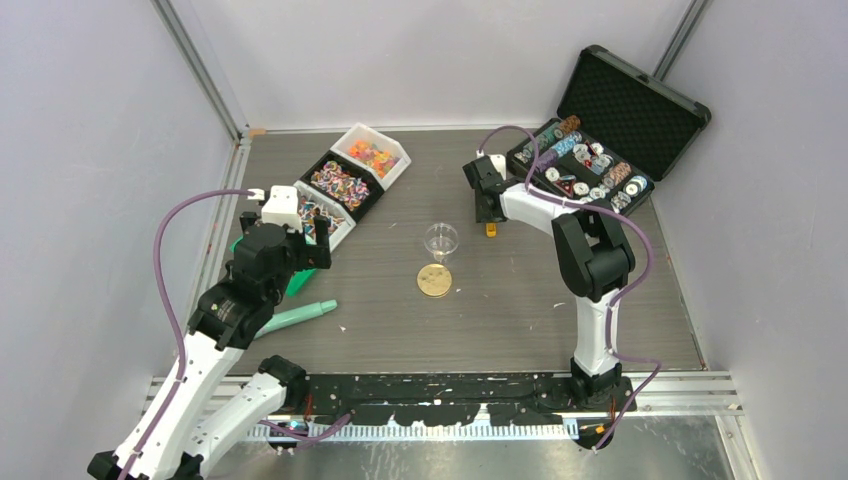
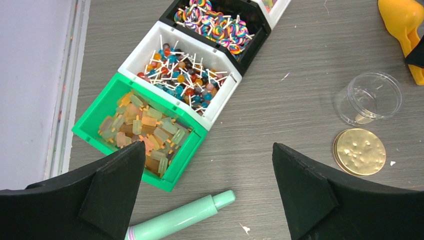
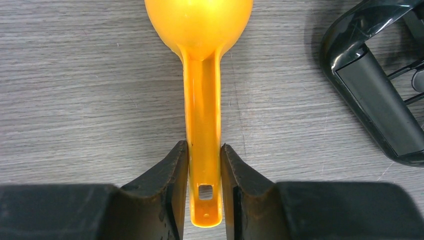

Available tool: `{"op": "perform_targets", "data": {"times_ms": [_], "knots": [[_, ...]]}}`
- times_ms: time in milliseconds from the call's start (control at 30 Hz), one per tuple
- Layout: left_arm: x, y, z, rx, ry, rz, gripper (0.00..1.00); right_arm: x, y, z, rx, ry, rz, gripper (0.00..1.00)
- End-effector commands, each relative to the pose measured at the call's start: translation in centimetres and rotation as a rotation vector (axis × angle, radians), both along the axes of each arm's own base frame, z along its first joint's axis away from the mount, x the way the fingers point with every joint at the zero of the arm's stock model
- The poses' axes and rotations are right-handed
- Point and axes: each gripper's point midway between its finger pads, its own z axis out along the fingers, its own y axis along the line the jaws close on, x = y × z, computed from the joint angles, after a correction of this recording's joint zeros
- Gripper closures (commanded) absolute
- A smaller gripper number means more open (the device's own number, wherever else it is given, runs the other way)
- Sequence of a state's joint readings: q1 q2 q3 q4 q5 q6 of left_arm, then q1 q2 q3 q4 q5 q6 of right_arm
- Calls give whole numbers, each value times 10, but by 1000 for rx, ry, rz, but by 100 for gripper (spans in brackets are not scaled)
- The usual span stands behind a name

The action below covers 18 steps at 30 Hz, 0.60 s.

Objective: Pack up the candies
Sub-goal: Pick up the spatula from the center of the board.

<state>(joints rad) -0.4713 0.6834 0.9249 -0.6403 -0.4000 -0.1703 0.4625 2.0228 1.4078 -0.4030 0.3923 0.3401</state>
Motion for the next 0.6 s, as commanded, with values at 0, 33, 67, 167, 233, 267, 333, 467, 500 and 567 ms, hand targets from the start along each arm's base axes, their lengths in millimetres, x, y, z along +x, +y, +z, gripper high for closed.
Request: {"op": "perform_targets", "data": {"times_ms": [0,33,67,167,233,267,333,467,500,567], "knots": [[6,-3,7,-1,-35,-9,1,2,2,30,35,-63,4,86],[6,-3,7,0,-36,-9,1,0,2,34,43,-65,7,87],[6,-3,7,0,-34,-10,1,-1,3,38,53,-67,11,88],[7,-4,5,1,-31,-11,2,-9,4,50,81,-70,18,89],[8,-5,3,4,-24,-13,2,-15,5,58,108,-75,23,90],[8,-5,3,4,-24,-14,2,-18,5,63,121,-78,25,91],[9,-6,2,-1,-21,-16,3,-24,8,74,156,-86,33,93],[11,-12,2,-49,-34,-14,4,-41,17,96,253,-97,60,96],[12,-15,3,-76,-37,-21,5,-46,20,103,285,-102,69,96],[12,-25,6,-152,-41,-37,6,-57,28,123,367,-124,97,98]]}}
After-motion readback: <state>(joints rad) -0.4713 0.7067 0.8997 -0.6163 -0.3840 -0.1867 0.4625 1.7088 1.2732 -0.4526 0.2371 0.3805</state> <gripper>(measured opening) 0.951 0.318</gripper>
